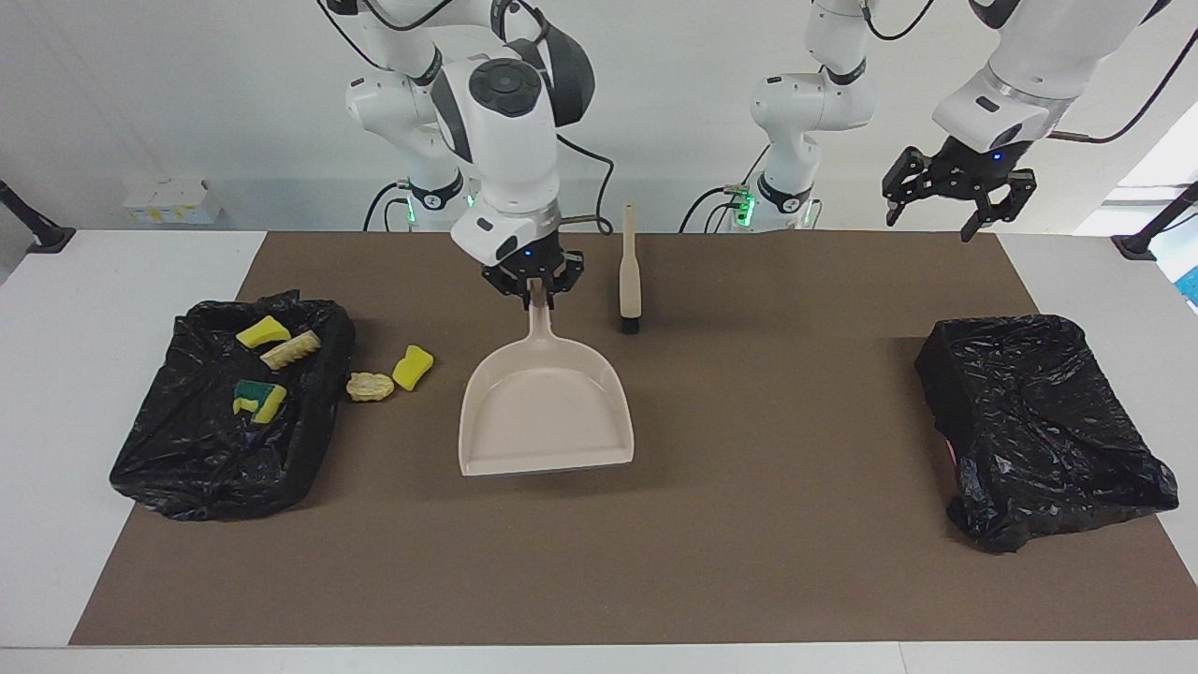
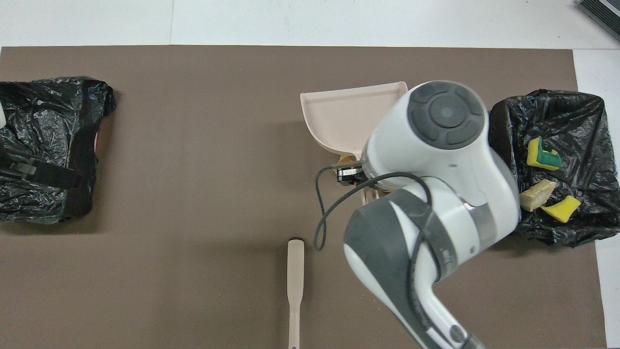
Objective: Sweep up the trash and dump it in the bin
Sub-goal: 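Bring the empty dustpan back and set it down with the right gripper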
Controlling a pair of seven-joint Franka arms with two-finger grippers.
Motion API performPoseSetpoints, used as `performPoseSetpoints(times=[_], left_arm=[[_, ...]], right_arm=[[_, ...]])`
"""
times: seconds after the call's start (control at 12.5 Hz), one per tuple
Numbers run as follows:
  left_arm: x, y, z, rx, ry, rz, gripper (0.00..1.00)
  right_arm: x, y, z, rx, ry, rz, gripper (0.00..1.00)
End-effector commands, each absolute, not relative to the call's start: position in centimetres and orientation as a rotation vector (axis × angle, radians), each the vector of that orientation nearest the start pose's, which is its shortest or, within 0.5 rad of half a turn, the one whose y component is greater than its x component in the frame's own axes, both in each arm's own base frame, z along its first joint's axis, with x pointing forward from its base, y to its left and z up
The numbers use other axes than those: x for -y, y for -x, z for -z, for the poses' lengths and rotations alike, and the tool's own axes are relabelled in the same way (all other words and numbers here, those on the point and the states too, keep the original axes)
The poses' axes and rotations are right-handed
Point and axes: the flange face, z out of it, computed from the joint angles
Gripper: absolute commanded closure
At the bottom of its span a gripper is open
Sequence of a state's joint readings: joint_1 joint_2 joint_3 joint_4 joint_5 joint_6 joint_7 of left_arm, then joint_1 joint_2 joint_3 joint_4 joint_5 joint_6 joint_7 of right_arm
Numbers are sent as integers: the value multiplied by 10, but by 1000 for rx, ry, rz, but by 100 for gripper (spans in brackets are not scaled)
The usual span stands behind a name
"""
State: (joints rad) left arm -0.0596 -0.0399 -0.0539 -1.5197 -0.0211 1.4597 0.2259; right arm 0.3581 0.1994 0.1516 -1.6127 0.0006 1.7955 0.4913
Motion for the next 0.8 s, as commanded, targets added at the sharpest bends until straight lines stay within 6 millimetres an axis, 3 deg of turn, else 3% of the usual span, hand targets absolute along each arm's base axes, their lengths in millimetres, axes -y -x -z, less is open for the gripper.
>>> performPoseSetpoints(times=[0.0,0.32,0.56,0.72], left_arm=[[58,-520,-660,-535,3096,-31,0],[58,-520,-660,-537,3096,-34,0],[58,-519,-660,-547,3094,-39,0],[58,-519,-660,-552,3093,-39,0]], right_arm=[[-332,-544,-488,-9,3089,-32,100],[-380,-540,-448,-42,3073,-41,100],[-419,-535,-406,-163,3044,-24,100],[-431,-534,-379,-181,3042,-31,100]])
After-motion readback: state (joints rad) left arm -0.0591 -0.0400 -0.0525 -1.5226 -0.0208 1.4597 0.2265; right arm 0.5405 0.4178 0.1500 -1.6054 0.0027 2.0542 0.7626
